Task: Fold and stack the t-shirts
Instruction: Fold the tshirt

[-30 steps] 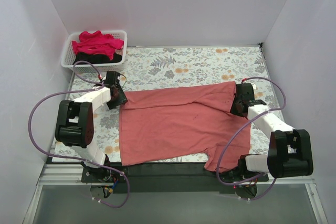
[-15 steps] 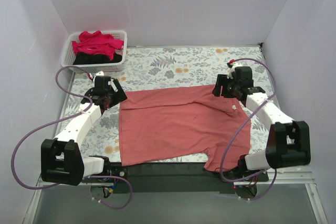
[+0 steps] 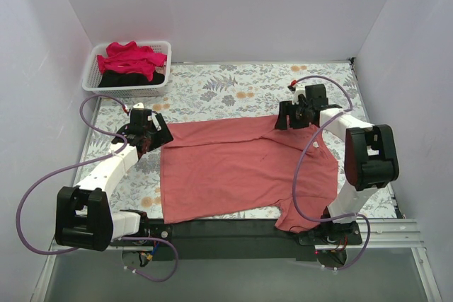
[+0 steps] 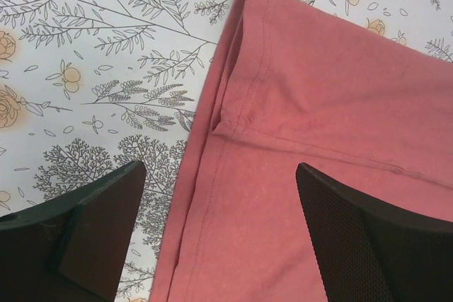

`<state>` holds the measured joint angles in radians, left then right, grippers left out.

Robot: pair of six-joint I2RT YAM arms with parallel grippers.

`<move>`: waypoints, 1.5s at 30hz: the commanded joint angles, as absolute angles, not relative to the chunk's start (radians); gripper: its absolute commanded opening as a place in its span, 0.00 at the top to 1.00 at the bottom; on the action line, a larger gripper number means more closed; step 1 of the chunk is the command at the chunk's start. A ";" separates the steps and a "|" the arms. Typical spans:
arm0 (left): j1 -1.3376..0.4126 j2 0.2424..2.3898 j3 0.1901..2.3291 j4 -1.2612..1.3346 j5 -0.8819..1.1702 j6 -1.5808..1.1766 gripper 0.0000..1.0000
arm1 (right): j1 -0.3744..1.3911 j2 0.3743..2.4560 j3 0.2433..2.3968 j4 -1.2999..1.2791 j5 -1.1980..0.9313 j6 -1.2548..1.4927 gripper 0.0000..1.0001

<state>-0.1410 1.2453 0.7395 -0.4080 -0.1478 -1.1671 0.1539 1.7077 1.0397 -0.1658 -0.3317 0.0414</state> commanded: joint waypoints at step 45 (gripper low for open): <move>-0.153 1.463 0.974 -0.379 -0.055 -1.241 0.37 | 0.094 1.474 1.066 -0.235 -0.118 0.267 0.49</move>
<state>-0.1482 1.4105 0.8936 -0.3897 -0.0814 -1.2110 0.2092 1.4174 1.0191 -0.3275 -0.1673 0.1993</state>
